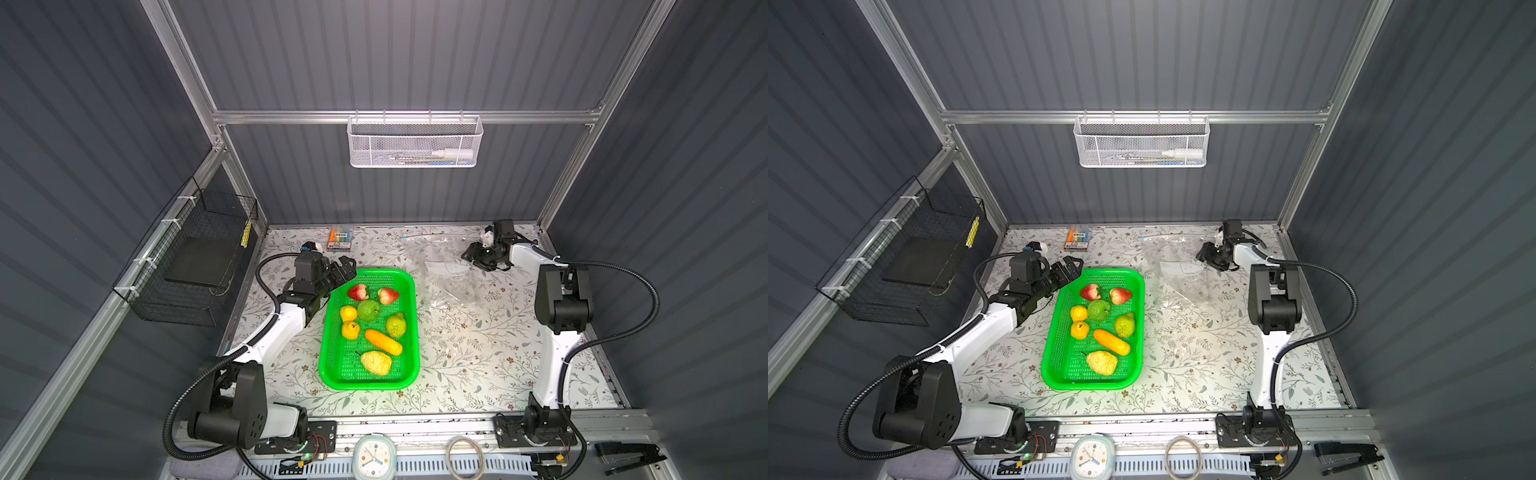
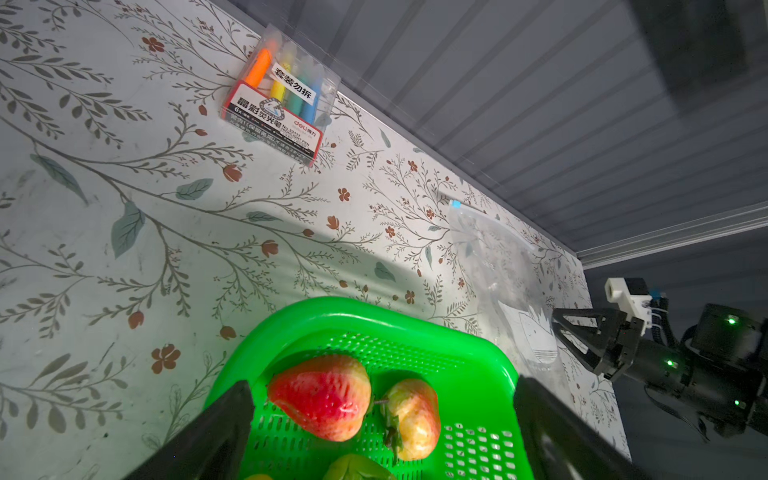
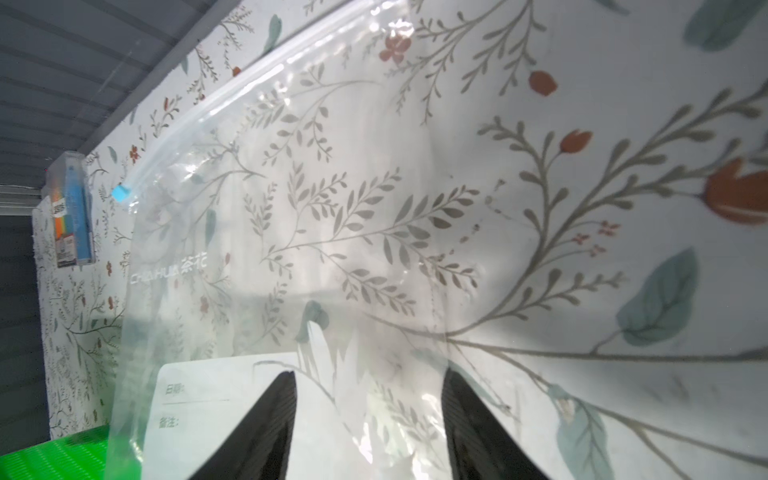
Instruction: Place the food in the zip-top bag and seal the zipper
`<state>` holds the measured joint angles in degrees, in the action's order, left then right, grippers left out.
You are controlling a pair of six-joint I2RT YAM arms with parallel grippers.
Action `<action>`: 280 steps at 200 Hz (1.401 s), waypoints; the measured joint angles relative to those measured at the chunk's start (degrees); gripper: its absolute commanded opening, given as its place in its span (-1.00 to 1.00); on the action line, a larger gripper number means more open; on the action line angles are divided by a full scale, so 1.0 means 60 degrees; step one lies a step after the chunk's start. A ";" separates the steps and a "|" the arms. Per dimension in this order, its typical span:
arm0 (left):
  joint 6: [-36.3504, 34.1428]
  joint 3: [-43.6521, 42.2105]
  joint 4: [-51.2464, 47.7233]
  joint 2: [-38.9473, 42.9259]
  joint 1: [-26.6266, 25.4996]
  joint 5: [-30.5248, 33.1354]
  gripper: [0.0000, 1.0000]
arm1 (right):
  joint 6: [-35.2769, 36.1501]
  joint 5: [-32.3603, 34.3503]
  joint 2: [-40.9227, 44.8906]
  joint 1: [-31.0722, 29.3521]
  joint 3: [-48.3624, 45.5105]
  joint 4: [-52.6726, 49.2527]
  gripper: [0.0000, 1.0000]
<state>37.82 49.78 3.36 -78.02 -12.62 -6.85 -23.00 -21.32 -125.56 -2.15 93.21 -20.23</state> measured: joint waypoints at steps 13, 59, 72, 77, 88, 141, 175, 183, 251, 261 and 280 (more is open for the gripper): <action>0.0000 0.0007 -0.0073 0.0135 0.0000 -0.0055 0.99 | 0.0044 0.0066 -0.0073 0.0004 0.0029 -0.0142 -0.16; 0.0000 0.0342 -0.0208 0.0404 0.0000 -0.0237 0.99 | 0.0208 0.0240 -0.0036 0.0007 0.0036 -0.0299 -1.00; -0.0004 0.0382 -0.0215 0.0408 0.0000 -0.0310 0.99 | 0.0291 0.0415 0.0149 0.0004 -0.0066 -0.0291 -1.00; -0.0004 0.0386 -0.0233 0.0408 0.0000 -0.0346 0.99 | 0.0346 0.0477 0.0284 0.0004 -0.0157 -0.0288 -1.00; 0.0000 0.0393 -0.0288 0.0408 -0.0007 -0.0393 0.99 | 0.0441 0.0645 0.0692 0.0004 -0.0404 -0.0288 -1.00; 0.0069 0.0608 -0.0390 0.0335 -0.0233 -0.0841 0.99 | 0.0430 0.2211 0.3880 0.0080 -0.2969 0.0076 -1.00; 0.0058 0.1188 -0.0419 -0.0178 -0.1009 -0.1093 0.99 | -0.0637 0.2849 0.5701 0.0579 -0.5322 0.0346 -0.96; 0.0051 0.1362 -0.0426 -0.0346 -0.1293 -0.1126 0.99 | -0.0998 0.2874 0.6040 0.0674 -0.5818 0.0426 -0.84; -0.0164 0.2612 -0.0732 -0.1701 -0.3118 -0.1341 0.99 | -0.2273 0.2313 0.8113 -0.0087 -0.7719 0.0794 0.44; -0.0193 0.2677 -0.0798 -0.1778 -0.3144 -0.1337 0.99 | -0.1821 0.2295 0.8109 0.0004 -0.7329 0.0721 0.51; -0.0208 0.2845 -0.0918 -0.1927 -0.3162 -0.1337 0.99 | -0.0597 0.2182 0.7624 0.0233 -0.6091 0.0546 0.57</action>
<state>36.58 66.85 -2.15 -89.58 -31.59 -14.87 -26.59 -8.23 -79.81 -0.75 56.66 -16.95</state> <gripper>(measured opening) 0.997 0.768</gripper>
